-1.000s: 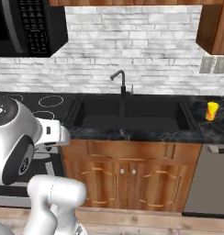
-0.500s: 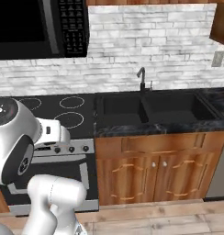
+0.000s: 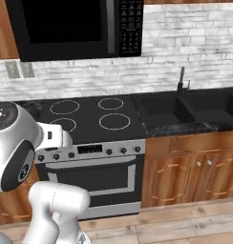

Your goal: Pick the cup and bowl from the counter and place them on the counter next to the sink.

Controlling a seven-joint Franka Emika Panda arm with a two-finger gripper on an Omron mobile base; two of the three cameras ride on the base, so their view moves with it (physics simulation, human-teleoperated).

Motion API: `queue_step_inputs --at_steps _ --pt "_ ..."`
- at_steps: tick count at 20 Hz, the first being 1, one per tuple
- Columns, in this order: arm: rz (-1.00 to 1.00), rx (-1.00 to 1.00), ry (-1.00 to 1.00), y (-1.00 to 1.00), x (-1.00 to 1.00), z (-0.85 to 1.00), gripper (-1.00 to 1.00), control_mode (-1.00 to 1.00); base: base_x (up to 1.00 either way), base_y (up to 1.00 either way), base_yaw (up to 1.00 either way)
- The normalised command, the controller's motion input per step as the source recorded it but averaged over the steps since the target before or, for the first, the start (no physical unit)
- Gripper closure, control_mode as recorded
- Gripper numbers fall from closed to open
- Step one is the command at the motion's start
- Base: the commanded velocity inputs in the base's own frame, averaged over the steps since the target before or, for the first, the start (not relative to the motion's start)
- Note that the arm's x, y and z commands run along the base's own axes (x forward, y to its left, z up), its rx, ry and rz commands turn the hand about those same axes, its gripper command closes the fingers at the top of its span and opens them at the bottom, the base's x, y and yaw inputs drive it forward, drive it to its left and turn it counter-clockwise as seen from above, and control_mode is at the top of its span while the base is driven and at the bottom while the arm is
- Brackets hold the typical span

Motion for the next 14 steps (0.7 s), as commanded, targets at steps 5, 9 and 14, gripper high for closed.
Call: queue_step_inputs --at_steps 5,9,14 --pt "0.0 0.0 0.0 0.0 0.0 0.0 -1.0 1.0 -0.01 0.93 -0.01" --pt "0.0 0.0 0.0 0.0 0.0 0.0 -1.0 1.0 0.13 0.79 0.0" --pt "0.0 0.0 0.0 0.0 0.0 0.0 -1.0 1.0 0.19 0.51 0.0"
